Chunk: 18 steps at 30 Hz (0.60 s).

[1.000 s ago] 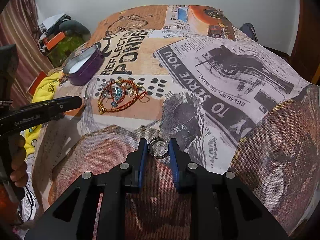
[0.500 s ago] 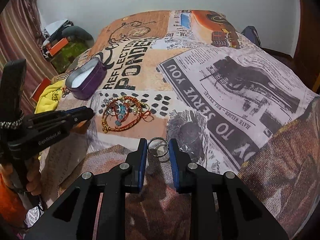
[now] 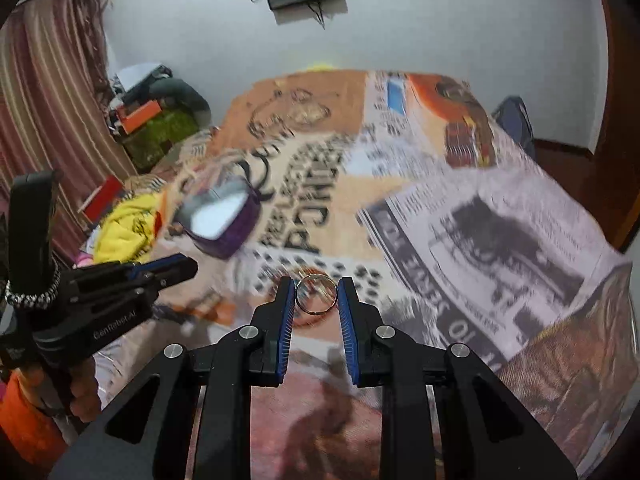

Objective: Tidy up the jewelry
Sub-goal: 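Lift the silver ring with the right tool and carry it to the heart tin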

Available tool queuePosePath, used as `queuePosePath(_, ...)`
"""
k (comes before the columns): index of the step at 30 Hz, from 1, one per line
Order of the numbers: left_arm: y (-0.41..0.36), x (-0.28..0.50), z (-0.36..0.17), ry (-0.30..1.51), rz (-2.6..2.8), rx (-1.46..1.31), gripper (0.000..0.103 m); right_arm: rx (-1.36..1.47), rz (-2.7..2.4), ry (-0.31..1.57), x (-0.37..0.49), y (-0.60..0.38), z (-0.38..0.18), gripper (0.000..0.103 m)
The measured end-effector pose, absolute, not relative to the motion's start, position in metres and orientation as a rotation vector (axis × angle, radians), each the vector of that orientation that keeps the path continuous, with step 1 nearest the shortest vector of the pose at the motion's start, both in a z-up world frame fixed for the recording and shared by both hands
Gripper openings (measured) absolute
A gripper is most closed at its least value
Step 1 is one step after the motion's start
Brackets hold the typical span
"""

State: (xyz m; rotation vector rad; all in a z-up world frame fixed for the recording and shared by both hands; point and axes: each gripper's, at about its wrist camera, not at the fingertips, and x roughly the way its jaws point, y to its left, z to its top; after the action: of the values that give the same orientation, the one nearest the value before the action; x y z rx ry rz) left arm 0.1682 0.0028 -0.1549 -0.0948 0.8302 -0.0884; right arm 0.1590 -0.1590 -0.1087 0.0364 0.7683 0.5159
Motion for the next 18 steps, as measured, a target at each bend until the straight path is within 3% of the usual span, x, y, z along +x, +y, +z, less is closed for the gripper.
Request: queuePosePath(18,0.052,0.159,-0.097,0.638,-0.036,-0.119,0.008,0.012,0.599,0.614,0.171,-0.104,-0.062,0.02)
